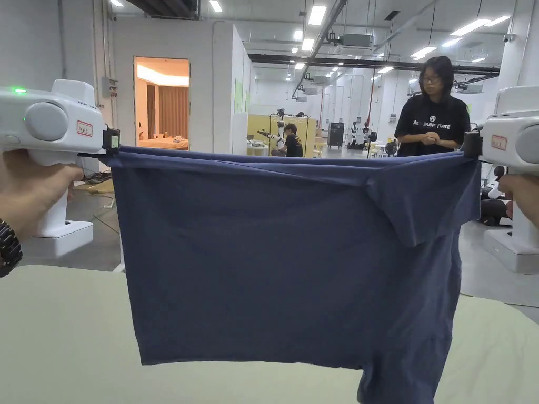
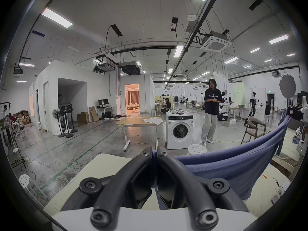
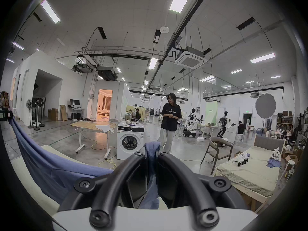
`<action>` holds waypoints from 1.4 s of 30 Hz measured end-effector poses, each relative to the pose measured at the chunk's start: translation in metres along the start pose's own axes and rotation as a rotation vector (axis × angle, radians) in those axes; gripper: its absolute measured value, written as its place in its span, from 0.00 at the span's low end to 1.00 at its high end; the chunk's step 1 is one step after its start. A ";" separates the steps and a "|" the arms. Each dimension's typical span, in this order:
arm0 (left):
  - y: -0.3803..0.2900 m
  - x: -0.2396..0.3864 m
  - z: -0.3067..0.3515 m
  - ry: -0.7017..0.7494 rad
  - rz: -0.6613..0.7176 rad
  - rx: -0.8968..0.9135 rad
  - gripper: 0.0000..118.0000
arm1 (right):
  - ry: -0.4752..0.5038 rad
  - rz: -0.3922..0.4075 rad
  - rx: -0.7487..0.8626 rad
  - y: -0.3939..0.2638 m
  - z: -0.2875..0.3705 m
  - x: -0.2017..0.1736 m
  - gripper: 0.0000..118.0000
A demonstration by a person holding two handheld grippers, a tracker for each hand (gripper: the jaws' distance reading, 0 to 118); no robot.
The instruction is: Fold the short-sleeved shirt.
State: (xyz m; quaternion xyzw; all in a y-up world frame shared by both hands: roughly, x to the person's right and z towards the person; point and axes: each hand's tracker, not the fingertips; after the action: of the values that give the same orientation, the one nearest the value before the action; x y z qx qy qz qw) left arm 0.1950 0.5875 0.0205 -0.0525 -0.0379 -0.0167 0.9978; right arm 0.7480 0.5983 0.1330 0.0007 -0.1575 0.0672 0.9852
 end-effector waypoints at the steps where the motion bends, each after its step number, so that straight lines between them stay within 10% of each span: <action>1: -0.004 0.001 -0.002 -0.003 0.001 -0.004 0.00 | -0.003 0.002 -0.002 -0.004 0.000 0.000 0.05; 25: -0.282 -0.006 0.130 -0.124 0.113 -0.197 0.00 | 0.019 0.030 -0.269 -0.250 0.140 0.011 0.05; 42: -0.363 -0.026 0.235 -0.157 0.164 -0.432 0.00 | 0.044 0.054 -0.492 -0.327 0.267 0.013 0.05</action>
State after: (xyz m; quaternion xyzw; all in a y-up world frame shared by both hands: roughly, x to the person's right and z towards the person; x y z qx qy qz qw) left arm 0.1385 0.2528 0.2888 -0.2689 -0.1066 0.0610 0.9553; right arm 0.7214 0.2697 0.3971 -0.2450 -0.1474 0.0530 0.9568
